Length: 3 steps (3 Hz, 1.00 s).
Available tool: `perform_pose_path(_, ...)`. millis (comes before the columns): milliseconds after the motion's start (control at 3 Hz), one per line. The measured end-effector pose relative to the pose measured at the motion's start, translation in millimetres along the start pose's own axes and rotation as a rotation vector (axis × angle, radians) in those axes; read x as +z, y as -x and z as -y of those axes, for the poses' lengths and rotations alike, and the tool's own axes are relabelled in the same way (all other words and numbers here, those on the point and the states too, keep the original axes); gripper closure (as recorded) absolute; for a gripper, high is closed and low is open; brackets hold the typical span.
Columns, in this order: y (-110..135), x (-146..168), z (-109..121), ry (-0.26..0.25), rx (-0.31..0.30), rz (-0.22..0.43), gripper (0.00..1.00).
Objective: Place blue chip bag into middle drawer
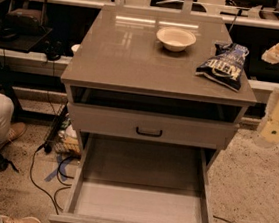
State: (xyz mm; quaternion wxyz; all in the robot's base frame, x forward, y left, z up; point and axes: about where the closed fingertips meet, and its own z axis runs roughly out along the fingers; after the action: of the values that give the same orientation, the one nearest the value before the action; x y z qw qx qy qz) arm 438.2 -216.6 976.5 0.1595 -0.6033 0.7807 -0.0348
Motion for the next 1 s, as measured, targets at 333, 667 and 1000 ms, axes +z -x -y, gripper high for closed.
perform_pose_path(333, 0, 0, 0, 0.0, 0.0, 0.0, 0.0)
perform_pose_path(667, -14, 2, 15, -0.039, 0.082, 0.024, 0.0)
perform_pose_path(1000, -66, 14, 69, -0.157, 0.352, 0.085, 0.0)
